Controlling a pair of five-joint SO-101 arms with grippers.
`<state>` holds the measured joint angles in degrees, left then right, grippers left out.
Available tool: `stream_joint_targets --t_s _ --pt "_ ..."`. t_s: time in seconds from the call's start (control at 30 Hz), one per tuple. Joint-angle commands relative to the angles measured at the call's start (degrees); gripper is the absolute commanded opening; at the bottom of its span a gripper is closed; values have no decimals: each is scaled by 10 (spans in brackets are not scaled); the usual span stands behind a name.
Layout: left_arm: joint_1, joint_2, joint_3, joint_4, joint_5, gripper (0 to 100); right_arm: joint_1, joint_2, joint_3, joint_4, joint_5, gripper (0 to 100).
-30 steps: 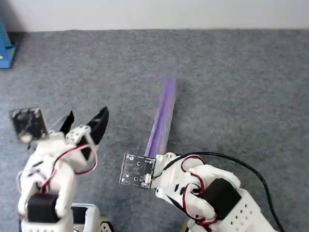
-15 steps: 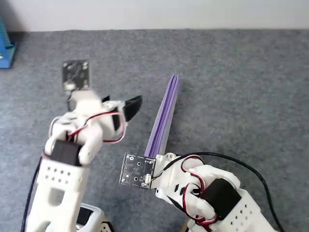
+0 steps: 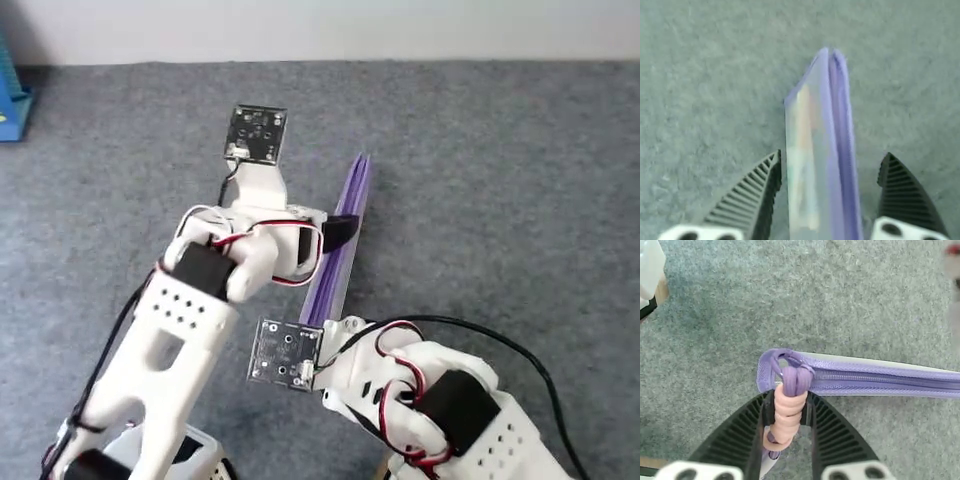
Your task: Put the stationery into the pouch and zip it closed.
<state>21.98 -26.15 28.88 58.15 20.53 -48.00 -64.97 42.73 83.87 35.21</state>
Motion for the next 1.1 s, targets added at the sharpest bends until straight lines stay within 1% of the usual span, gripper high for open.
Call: stream_joint_targets --t_s 0.0,0.1,0.2,0.37,0.53,0.67,0.73,0.8,0.9,1.07 --pt "-31 16 -33 -10 4 301 0 -33 -4 7 2 7" --pt "-67 33 -30 -5 2 299 0 -55 -4 14 4 7" --pt "-96 49 -27 19 -8 299 29 -74 -4 29 3 7" --pt "-133 52 2 61 -15 299 125 -96 -6 26 5 7" --pt "-124 51 53 88 -16 299 208 -110 -7 11 1 7" --pt "-91 51 89 120 -16 298 283 -112 -7 -40 1 7" --pt "-71 51 103 133 -16 298 307 -111 -7 -56 -4 7" --pt "-52 51 115 138 -16 298 314 -109 -7 -63 -33 7" --pt "-31 51 128 137 -16 298 306 -107 -4 -64 -94 7" --pt "-33 50 131 142 -13 298 306 -107 16 -58 -171 7"
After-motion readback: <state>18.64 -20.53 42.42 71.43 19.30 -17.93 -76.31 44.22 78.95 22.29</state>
